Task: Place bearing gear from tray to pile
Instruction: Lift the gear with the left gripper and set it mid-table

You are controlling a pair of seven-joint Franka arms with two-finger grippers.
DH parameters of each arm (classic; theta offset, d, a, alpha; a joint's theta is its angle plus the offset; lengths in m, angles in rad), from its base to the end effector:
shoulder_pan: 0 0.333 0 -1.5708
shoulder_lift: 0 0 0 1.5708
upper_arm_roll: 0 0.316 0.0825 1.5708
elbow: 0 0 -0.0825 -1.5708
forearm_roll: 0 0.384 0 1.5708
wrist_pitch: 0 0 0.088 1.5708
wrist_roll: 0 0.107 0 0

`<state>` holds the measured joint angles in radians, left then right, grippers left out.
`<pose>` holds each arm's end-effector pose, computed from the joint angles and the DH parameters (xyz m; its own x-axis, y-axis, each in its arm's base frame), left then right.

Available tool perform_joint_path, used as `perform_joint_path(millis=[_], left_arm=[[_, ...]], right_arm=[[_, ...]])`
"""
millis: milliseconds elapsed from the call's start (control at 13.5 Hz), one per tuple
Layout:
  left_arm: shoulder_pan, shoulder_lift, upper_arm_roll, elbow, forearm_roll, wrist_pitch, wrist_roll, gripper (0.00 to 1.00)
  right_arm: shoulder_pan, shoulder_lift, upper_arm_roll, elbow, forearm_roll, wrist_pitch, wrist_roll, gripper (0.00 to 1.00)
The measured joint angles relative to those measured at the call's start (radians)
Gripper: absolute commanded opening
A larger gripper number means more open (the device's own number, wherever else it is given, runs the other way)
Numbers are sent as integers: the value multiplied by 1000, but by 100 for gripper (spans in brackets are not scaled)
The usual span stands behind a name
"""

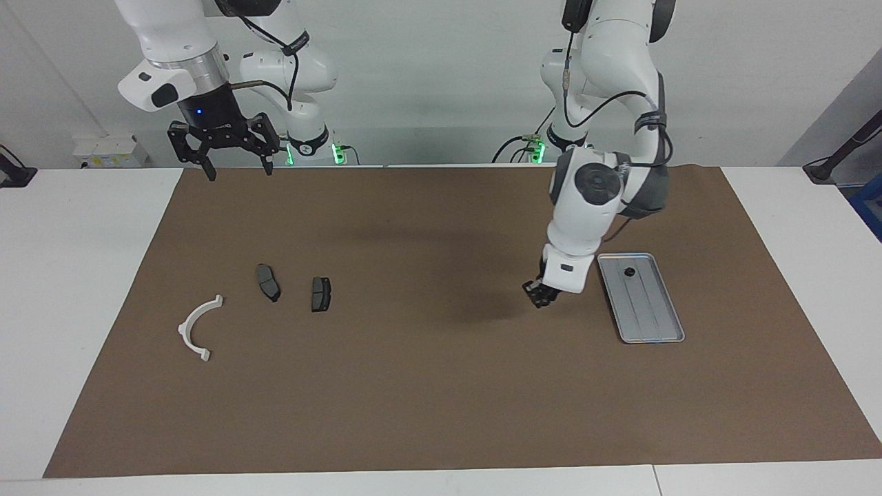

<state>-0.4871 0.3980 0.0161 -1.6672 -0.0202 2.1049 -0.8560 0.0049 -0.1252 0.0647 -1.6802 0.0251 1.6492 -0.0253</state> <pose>0.5942 -0.3049 0.3793 0.9233 0.3837 0.0173 0.3829 -0.9230 0.0375 0.5212 0.0411 0.6470 0.9912 0.0927 0.0942 0.0945 -0.9954 -0.0147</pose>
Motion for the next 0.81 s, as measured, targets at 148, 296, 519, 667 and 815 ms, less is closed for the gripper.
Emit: perform_joint_path(millis=[148,296,519,667,815], left_arm=[[-72,38,2,-4,0,42,-87,0],[-105,66,3,-22,0,89,-123,0],[-119,71,5,-87,0,146,-130,0],[-121,71,6,-115,0,172,-130,2],[-122,68,6,-118,0,175,-130,99]], right_arm=[[0,0,0,0,0,0,0,100],[0,0,0,0,0,0,0,100],[0,0,0,0,0,0,0,100],[0,0,0,0,0,0,0,100],[0,0,0,0,0,0,0,100]])
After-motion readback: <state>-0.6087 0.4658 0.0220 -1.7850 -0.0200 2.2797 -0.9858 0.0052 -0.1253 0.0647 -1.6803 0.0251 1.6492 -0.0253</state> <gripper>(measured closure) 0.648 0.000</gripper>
